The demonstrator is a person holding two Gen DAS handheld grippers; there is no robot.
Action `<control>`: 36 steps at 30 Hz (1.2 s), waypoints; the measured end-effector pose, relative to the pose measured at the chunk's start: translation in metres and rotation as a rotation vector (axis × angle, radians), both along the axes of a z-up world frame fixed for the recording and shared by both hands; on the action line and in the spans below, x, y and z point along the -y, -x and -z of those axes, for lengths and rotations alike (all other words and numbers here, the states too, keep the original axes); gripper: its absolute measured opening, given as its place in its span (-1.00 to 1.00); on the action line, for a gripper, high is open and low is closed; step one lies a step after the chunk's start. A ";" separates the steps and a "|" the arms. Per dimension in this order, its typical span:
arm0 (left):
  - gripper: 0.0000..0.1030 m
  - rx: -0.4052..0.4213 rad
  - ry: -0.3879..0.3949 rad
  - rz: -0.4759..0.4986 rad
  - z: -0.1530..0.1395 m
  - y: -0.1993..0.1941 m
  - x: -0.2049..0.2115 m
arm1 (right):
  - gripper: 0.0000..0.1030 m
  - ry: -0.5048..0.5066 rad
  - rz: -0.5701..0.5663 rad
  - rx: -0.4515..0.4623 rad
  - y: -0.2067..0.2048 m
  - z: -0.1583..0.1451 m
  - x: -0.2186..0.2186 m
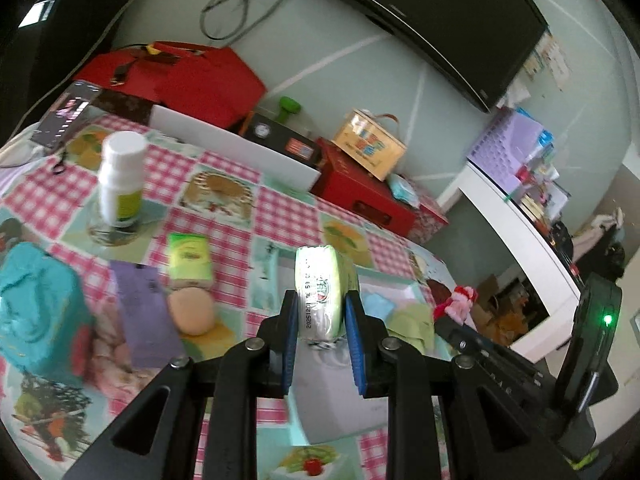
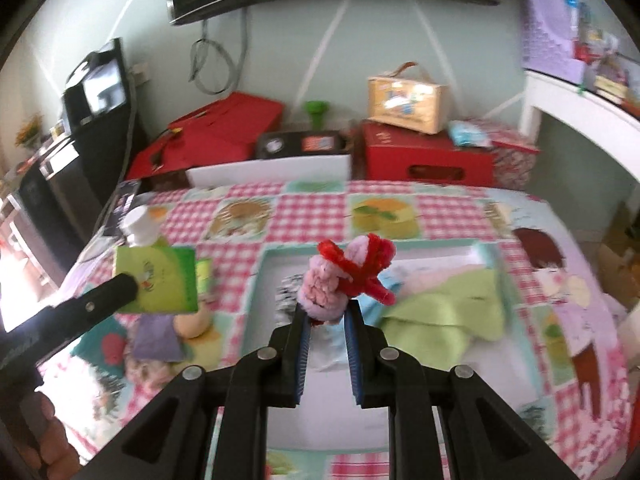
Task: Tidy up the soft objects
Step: 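Carry the tissue pack in the left tool while the right tool carries the plush toy over the tray, then open the left tool to drop the tissue pack while the right tool drops the plush toy into the tray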
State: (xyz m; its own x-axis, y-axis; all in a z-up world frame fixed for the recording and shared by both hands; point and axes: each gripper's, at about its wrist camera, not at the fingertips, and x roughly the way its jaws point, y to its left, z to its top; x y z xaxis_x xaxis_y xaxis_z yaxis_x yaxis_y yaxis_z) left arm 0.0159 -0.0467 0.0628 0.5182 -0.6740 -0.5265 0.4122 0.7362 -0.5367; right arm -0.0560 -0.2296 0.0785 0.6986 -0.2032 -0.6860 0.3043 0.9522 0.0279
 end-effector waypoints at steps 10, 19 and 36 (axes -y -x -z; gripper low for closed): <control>-0.55 -0.062 -0.033 0.170 0.011 0.011 0.060 | -0.64 -0.006 0.192 -0.019 0.028 0.000 0.070; -0.55 -0.197 -0.049 0.244 0.040 0.010 0.083 | -0.64 -0.063 0.293 -0.076 0.038 0.019 0.106; -0.54 -0.235 -0.138 0.182 0.059 0.002 0.080 | -0.62 -0.128 0.243 -0.249 0.018 0.067 0.104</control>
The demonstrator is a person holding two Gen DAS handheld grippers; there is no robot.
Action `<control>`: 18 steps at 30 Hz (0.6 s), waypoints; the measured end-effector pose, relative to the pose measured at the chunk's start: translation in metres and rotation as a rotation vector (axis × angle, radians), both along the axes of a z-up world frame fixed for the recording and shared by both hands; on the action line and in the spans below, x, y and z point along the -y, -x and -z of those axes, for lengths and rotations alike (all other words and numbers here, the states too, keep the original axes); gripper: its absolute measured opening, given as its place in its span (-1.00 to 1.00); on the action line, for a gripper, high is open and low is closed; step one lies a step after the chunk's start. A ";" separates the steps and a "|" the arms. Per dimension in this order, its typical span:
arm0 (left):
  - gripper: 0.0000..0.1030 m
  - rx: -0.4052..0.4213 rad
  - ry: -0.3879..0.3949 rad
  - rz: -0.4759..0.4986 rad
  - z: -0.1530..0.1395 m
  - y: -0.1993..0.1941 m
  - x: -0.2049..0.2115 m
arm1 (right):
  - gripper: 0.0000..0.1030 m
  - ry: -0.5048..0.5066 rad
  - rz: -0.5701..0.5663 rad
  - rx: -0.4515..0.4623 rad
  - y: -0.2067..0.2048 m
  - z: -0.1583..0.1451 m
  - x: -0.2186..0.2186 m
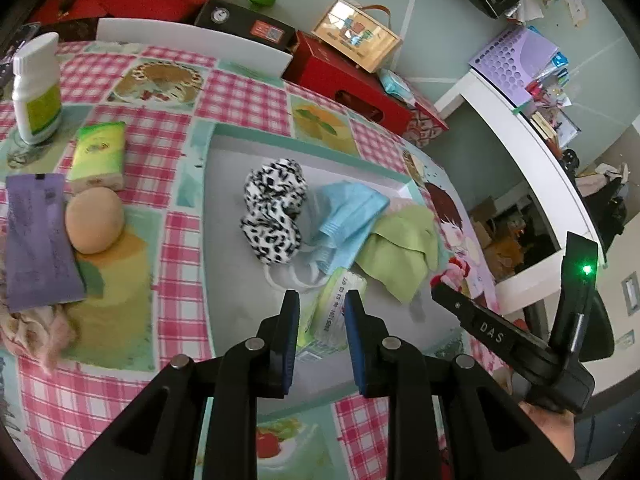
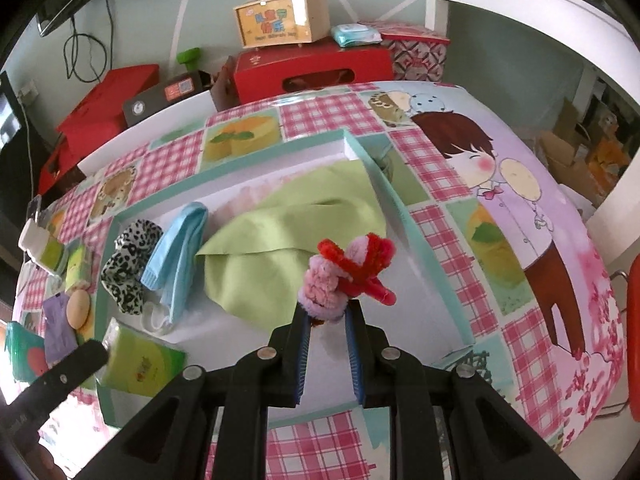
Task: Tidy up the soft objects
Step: 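Open the left tool to drop the tissue pack while the right tool drops the plush toy into the tray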
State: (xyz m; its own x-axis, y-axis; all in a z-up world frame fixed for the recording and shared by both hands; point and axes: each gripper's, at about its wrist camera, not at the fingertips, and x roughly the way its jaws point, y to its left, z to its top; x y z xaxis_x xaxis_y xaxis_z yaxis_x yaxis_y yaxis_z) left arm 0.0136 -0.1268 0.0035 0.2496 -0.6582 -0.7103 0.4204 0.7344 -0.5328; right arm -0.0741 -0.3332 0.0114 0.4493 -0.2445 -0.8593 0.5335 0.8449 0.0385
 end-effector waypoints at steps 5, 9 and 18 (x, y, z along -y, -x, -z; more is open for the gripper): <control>-0.54 0.040 -0.085 -0.072 0.000 -0.006 -0.010 | -0.60 0.005 -0.017 -0.021 -0.004 0.003 -0.004; -0.55 0.007 -0.178 -0.081 0.012 -0.010 -0.009 | -0.57 0.009 -0.026 -0.040 -0.006 0.005 -0.007; -0.55 0.046 -0.206 -0.088 0.009 -0.006 -0.010 | 0.03 0.036 -0.035 -0.044 -0.007 0.003 -0.013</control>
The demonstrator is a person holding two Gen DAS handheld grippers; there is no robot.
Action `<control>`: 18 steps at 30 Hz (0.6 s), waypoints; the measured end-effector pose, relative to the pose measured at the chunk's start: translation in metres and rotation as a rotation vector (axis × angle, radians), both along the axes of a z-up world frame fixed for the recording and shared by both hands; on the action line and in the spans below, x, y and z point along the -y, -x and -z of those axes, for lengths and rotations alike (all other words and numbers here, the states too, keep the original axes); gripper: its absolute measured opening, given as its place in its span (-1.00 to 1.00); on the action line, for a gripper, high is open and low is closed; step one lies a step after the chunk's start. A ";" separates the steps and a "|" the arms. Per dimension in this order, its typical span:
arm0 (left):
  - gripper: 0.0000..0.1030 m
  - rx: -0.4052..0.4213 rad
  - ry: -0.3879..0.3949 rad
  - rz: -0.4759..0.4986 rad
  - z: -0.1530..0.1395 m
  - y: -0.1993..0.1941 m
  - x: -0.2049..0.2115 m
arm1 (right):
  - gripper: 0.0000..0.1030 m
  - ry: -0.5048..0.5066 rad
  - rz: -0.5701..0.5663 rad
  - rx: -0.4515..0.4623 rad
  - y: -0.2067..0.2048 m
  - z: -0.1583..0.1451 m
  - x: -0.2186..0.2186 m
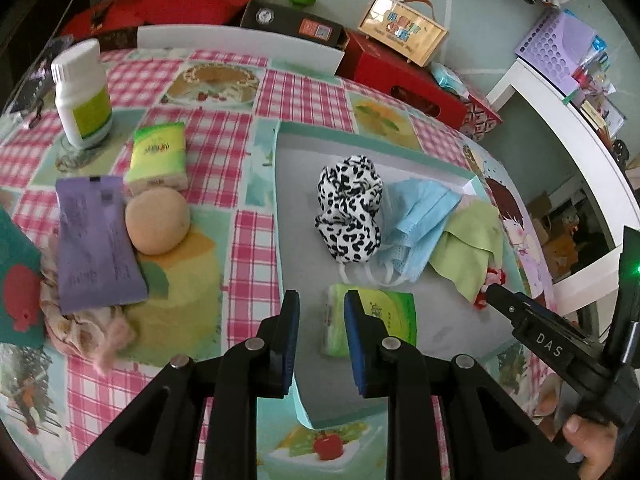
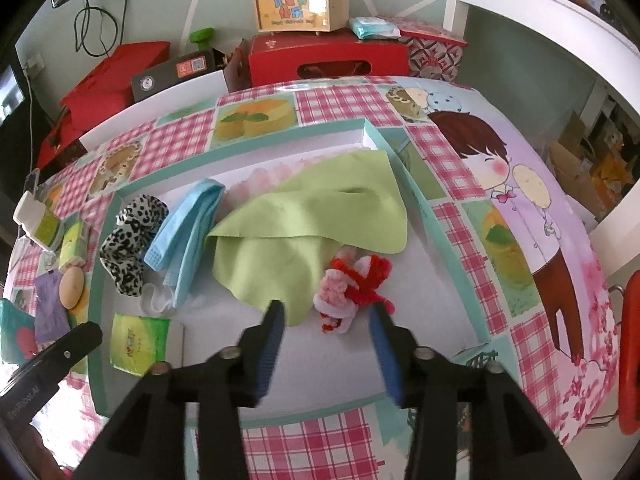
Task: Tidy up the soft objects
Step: 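Move both open tools back toward the remaining items beside the tray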
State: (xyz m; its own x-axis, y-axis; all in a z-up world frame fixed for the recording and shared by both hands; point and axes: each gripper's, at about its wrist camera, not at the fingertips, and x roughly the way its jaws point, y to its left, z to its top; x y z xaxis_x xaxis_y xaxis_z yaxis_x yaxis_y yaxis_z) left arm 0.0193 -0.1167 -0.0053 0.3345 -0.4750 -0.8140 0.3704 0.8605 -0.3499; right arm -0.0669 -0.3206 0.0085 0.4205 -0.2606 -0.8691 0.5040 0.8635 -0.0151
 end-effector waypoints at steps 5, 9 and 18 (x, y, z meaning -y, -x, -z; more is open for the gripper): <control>-0.49 0.061 -0.036 -0.021 -0.009 0.001 -0.002 | 0.25 0.004 -0.012 0.004 -0.004 -0.001 -0.005; -0.18 0.091 -0.074 -0.035 -0.011 0.000 -0.002 | 0.37 0.022 -0.035 -0.012 -0.009 0.001 -0.012; 0.35 0.103 -0.101 -0.077 -0.010 -0.003 -0.007 | 0.65 0.039 -0.049 -0.027 -0.013 0.003 -0.020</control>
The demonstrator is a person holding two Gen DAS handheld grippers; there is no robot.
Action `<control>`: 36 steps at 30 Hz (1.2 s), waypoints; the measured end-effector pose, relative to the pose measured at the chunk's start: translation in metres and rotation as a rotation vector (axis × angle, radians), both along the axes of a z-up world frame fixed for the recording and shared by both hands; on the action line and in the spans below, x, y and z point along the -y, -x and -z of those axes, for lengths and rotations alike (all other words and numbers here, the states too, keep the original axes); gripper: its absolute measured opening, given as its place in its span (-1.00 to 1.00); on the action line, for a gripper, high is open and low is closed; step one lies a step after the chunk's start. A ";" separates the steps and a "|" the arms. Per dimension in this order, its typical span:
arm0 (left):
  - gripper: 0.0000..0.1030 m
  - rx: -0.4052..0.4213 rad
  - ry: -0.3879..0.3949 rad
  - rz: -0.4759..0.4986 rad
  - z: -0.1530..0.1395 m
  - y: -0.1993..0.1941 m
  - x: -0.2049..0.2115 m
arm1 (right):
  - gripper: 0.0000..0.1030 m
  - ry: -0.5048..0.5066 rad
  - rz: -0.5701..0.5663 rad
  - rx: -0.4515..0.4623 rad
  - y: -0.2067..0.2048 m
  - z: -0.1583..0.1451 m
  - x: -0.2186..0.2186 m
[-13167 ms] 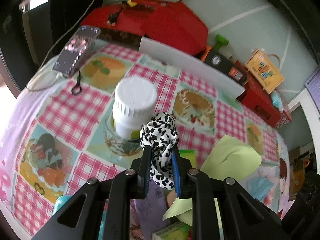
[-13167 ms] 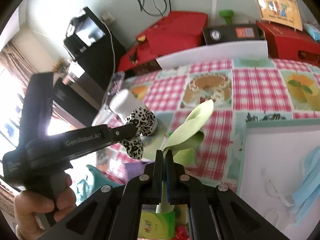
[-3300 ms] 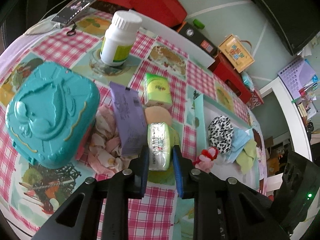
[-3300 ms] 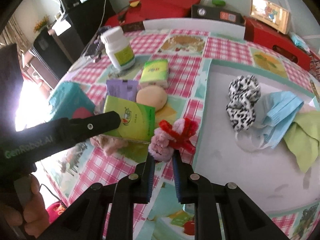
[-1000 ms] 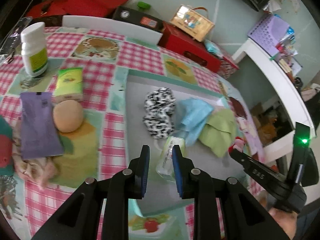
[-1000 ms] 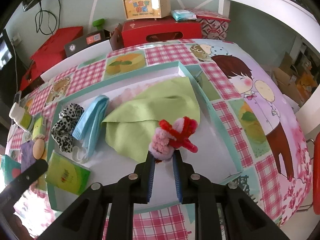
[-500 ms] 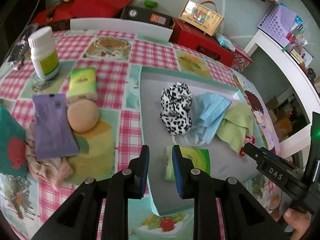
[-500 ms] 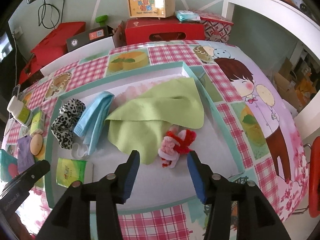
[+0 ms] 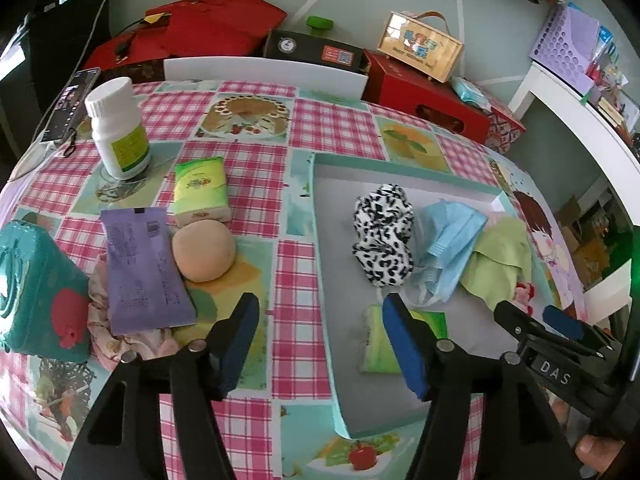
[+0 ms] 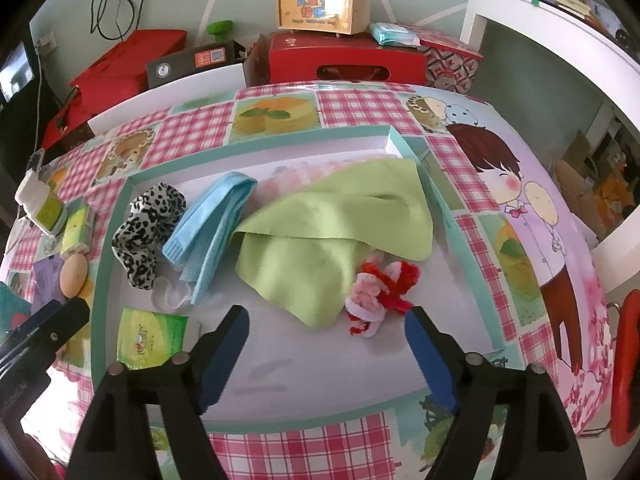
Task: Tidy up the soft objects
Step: 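Move both open tools back toward the remaining items beside the tray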
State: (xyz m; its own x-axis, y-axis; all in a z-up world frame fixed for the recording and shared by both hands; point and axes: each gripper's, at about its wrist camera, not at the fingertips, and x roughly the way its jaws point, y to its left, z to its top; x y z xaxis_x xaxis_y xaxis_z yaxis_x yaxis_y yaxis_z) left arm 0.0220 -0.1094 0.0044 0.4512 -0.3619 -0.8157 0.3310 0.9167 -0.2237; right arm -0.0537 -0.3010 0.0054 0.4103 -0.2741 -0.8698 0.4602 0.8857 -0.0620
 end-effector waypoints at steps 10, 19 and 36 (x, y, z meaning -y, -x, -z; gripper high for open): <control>0.89 0.036 -0.011 -0.110 0.001 -0.008 -0.019 | 1.00 -0.002 -0.011 0.035 -0.001 -0.003 -0.005; 0.90 0.032 0.003 -0.107 0.001 -0.007 -0.020 | 1.00 0.004 -0.036 0.034 -0.004 -0.003 -0.011; 0.90 0.035 0.102 -0.183 -0.024 0.008 -0.070 | 1.00 -0.137 -0.094 0.206 0.001 -0.038 -0.039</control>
